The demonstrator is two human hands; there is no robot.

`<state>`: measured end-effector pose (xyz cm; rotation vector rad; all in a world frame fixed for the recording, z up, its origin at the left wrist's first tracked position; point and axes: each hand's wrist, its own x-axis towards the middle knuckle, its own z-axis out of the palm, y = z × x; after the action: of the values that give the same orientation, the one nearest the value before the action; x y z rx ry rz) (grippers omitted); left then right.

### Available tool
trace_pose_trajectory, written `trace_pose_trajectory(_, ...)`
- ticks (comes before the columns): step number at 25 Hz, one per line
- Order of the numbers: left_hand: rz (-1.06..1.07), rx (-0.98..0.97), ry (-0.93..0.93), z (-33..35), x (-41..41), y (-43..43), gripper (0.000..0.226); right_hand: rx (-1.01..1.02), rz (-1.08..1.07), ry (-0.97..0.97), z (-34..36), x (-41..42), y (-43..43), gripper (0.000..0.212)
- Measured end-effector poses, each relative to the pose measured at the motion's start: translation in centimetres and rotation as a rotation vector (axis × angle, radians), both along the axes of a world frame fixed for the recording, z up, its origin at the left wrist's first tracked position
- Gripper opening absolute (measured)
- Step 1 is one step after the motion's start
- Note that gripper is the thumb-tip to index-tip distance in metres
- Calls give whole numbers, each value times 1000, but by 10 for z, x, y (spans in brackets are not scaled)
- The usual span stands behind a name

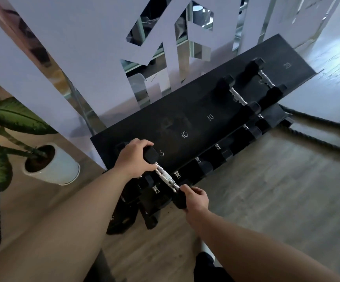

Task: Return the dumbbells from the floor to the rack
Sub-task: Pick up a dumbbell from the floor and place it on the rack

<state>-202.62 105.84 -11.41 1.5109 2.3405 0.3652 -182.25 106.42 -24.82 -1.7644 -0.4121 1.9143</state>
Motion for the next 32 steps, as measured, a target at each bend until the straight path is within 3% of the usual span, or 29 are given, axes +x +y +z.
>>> trace_pose_trajectory(9,-31,-115,-68,-63,-102,95,77,-55,30,-144,-45,-94,79,47)
trace_pose_trajectory(20,-98,-217,11,-146,-167,176,83,-74,14,-237,-110,-165,145,52)
trace_pose_trajectory(28,-150,-239,-24,-186,-168,198,78,-98,88,-498,-143,-182,150,49)
trace_pose_trajectory(32,-197,-316,-50,-192,-177,185,74,-74,183,-501,-144,-182,127,53)
